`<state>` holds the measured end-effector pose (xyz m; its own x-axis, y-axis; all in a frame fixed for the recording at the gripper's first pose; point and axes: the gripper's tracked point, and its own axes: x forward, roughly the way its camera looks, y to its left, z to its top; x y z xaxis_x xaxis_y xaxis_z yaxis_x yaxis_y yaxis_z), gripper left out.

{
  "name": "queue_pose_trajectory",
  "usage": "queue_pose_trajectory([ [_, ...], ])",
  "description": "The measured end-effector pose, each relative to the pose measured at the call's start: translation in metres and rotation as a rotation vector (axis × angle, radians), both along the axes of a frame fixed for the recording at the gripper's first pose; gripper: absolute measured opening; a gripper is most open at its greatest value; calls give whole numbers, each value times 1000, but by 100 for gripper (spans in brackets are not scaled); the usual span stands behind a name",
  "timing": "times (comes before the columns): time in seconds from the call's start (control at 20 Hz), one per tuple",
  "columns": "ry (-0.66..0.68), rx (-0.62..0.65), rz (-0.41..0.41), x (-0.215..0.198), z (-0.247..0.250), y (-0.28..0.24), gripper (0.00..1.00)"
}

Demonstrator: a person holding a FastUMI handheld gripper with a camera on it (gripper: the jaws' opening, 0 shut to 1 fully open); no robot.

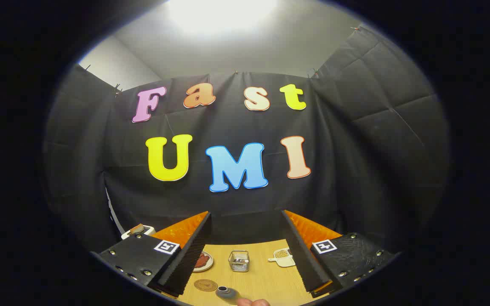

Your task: Take the bottle from table, then pour the juice into the cup, finally place the bottle on the coaster

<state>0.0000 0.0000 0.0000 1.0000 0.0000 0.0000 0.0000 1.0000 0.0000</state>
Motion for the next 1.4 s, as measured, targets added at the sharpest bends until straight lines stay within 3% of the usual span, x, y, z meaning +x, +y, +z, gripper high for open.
queue_pose_trajectory([
  [0.2, -15, 56, -23, 18, 11, -8, 98],
  [0.55, -27, 34, -23, 30, 18, -4, 99],
  [0.85, -20, 20, 31, 33, 8, 11, 99],
  [1.25, 67, -14, 114, 3, -68, 25, 99],
  [1.4, 85, 10, 107, -3, -102, 25, 99],
])
